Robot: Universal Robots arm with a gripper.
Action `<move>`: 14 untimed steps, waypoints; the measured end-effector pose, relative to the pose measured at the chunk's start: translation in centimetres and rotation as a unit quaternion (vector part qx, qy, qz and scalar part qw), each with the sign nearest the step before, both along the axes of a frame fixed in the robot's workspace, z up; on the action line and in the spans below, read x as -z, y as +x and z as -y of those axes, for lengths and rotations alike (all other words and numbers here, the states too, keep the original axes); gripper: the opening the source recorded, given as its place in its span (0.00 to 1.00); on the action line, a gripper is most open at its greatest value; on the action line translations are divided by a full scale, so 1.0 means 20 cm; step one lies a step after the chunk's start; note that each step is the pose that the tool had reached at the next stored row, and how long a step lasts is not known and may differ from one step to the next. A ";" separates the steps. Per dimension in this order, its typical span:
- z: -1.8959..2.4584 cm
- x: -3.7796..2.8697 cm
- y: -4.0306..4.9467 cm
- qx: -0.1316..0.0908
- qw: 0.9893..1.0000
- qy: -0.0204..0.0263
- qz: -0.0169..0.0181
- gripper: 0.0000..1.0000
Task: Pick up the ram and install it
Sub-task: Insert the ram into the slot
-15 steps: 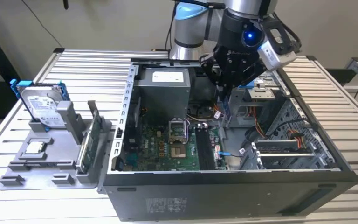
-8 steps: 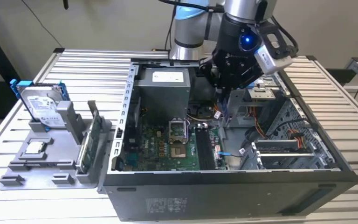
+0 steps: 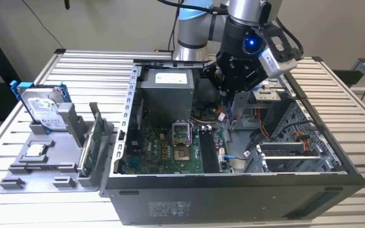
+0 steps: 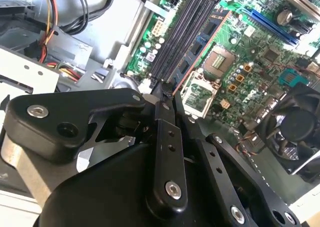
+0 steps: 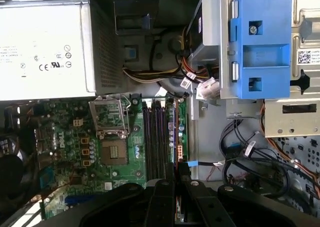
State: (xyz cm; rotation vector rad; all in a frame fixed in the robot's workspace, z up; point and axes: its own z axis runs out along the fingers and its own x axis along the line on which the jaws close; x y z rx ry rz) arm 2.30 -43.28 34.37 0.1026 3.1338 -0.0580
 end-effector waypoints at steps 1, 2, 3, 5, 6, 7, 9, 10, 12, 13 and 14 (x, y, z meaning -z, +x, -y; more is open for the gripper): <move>0.000 0.000 0.000 0.000 1.000 0.000 0.000 0.14; 0.000 0.000 0.000 0.000 1.000 0.000 0.000 0.14; 0.000 0.005 0.000 0.000 1.000 0.000 0.000 0.14; 0.000 0.018 0.000 -0.004 1.000 0.000 0.000 0.14; 0.000 0.027 0.000 -0.005 1.000 0.000 0.000 0.14; 0.000 0.035 -0.001 -0.005 1.000 0.000 0.000 0.14; 0.000 0.037 -0.001 -0.005 1.000 0.000 0.000 0.14; 0.000 0.037 -0.001 -0.005 1.000 0.000 0.000 0.14; 0.000 0.038 -0.001 -0.005 1.000 0.000 0.000 0.14; 0.000 0.043 -0.001 -0.005 1.000 0.000 0.000 0.14; 0.000 0.049 -0.001 -0.006 1.000 0.000 0.000 0.14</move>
